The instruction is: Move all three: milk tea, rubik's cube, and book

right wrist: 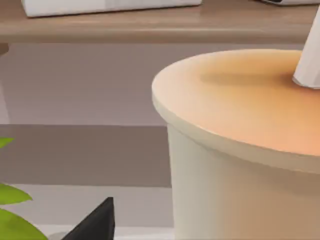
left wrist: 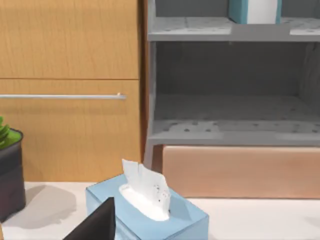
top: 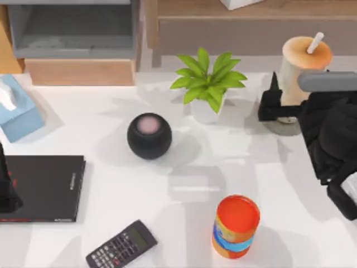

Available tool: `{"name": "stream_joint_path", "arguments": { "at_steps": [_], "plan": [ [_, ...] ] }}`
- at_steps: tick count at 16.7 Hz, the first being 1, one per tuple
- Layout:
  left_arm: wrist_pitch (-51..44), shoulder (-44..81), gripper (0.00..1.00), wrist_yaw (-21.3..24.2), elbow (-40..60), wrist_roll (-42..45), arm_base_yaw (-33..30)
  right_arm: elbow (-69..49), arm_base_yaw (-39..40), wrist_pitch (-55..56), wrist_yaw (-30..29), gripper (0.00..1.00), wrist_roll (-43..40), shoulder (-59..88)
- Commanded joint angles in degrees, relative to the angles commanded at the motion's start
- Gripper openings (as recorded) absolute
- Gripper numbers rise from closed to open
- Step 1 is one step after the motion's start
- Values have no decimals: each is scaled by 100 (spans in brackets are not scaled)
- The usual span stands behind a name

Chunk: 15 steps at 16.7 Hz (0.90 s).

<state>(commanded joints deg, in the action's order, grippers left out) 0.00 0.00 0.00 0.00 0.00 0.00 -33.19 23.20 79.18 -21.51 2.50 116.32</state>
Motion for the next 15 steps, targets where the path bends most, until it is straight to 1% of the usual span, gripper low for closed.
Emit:
{"name": "stream_joint_path", "arguments": {
  "at_steps": [6, 15],
  "plan": [
    [0, 0, 100, 0, 0, 0, 0, 24, -4, -104, -9, 100, -16, -87],
    [0, 0, 100, 0, 0, 0, 0, 248, 128, -1178, -131, 100, -2, -1422]
  ]
}}
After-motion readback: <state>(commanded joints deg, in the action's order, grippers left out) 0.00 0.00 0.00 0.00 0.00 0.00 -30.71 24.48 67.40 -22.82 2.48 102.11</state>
